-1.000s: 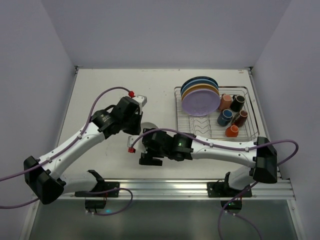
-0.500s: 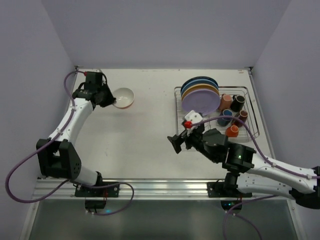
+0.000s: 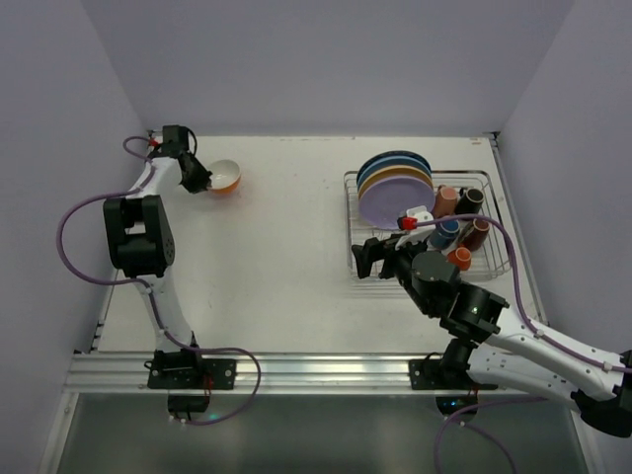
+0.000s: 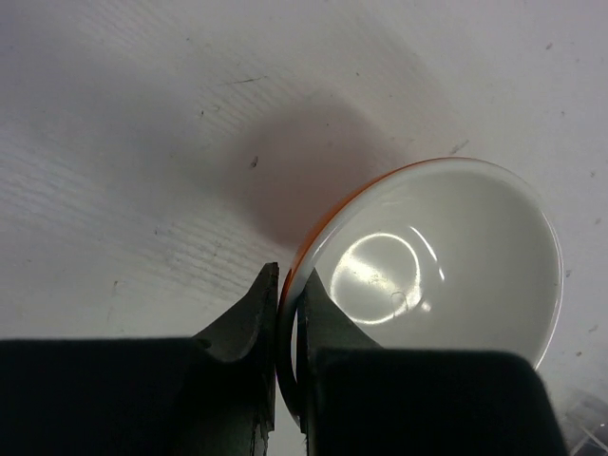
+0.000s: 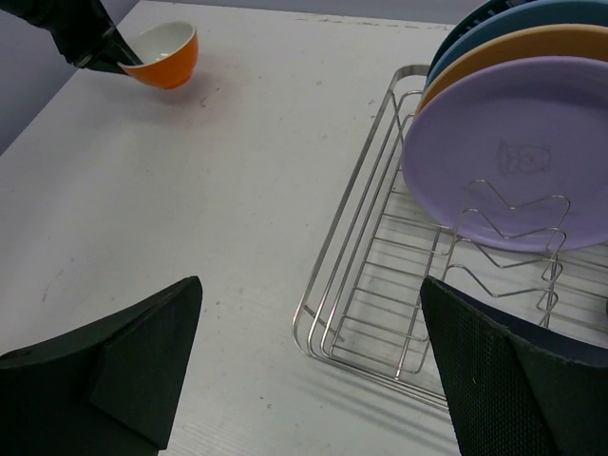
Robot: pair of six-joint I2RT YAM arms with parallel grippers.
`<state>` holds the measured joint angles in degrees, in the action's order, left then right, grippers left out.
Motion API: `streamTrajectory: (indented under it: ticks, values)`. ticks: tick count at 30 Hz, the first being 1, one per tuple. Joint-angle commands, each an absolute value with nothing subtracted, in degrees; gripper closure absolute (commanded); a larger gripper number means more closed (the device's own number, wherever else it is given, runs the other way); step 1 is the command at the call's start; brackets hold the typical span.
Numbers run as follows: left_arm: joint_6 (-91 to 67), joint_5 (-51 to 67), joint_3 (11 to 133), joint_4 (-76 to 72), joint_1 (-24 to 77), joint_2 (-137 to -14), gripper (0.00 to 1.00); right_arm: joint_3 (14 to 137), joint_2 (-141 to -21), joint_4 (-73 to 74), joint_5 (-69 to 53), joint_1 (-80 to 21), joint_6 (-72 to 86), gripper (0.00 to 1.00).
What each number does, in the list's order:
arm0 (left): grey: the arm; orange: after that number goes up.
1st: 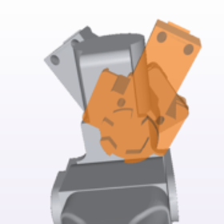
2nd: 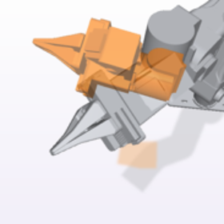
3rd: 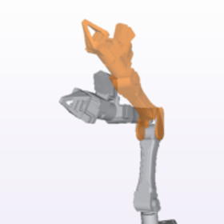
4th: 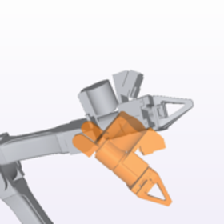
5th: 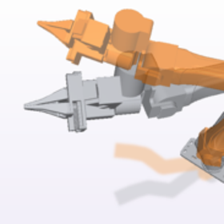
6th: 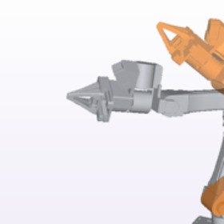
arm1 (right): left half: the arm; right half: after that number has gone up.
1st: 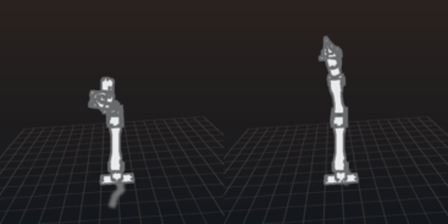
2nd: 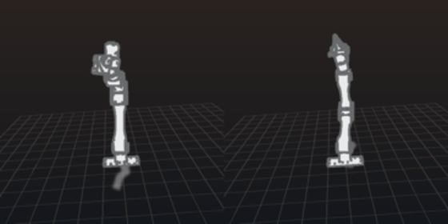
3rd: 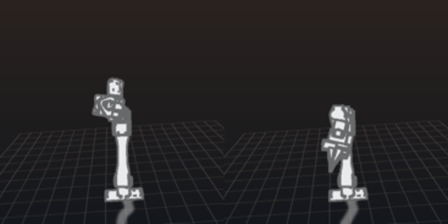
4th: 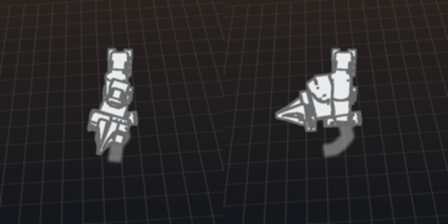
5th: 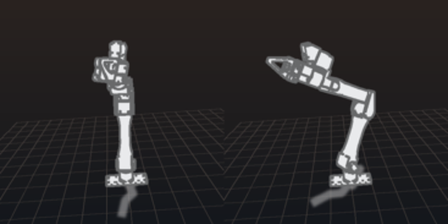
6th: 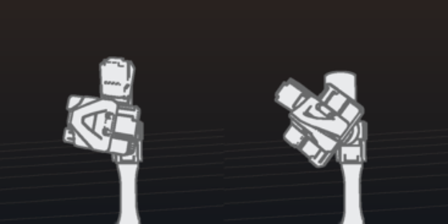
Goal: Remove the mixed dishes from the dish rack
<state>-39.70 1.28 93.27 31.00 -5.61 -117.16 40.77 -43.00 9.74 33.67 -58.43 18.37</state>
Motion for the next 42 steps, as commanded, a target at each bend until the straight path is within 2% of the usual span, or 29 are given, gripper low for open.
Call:
streamTrajectory:
  ticks: [1,7,14,16,18,22,23,25,26,27,29,33,37,40,42]
  values:
    - [-40.1,-2.6,96.5,27.4,-5.5,-117.8,1.0,40.3,-42.8,6.6,35.9,-58.4,20.6,0.01]
    - [-41.7,-4.9,94.0,25.1,-5.5,-119.2,0.99,39.8,-42.5,6.9,35.9,-58.3,20.2,0.01]
    - [-42.0,-7.2,90.5,23.0,-4.9,-117.9,0.78,39.4,-41.2,6.8,35.7,-58.4,20.2,0.01]
    - [-42.3,-6.1,89.8,22.9,-4.9,-118.1,0.78,39.5,-41.2,6.8,35.8,-58.4,20.1,0.01]
    - [-42.9,-5.4,88.9,22.7,-4.9,-117.6,0.73,39.2,-41.0,6.8,36.2,-58.4,20.1,0.01]
    - [-43.2,-4.8,87.0,23.1,-4.9,-115.1,0.54,39.2,-41.4,6.8,35.3,-57.4,20.2,0.01]
    - [-43.2,-4.9,86.4,23.4,-4.9,-114.0,0.41,39.3,-41.6,6.8,34.5,-57.0,20.6,0.01]
    - [-44.0,-5.6,85.0,23.6,-5.0,-109.4,0.24,39.5,-42.6,6.9,30.6,-54.2,22.6,0.01]
    - [-44.3,-6.0,83.9,24.3,-5.0,-107.8,0.03,40.1,-43.1,7.3,28.6,-52.7,23.6,0.01]
    - [-44.5,-6.4,83.5,24.8,-5.0,-104.2,0.0,40.3,-43.6,7.6,26.3,-50.9,24.8,0.01]
    - [-45.1,-5.8,82.1,25.9,-5.0,-100.0,0.0,41.1,-45.3,7.8,19.6,-45.9,28.0,0.01]
    - [-46.8,2.5,69.1,22.9,-2.7,-82.8,0.0,43.9,-47.9,7.7,12.1,-35.2,35.8,0.01]
    - [-43.4,-2.0,59.5,22.8,4.1,-66.0,0.0,48.0,-53.0,6.8,1.9,-25.3,46.5,0.01]
    - [-37.9,-1.6,56.1,26.7,4.5,-56.4,0.0,52.1,-57.2,9.3,7.3,-22.9,55.4,0.01]
    - [-33.3,-2.5,55.6,29.3,4.5,-51.8,0.0,55.3,-59.9,12.2,13.1,-22.5,61.3,0.05]
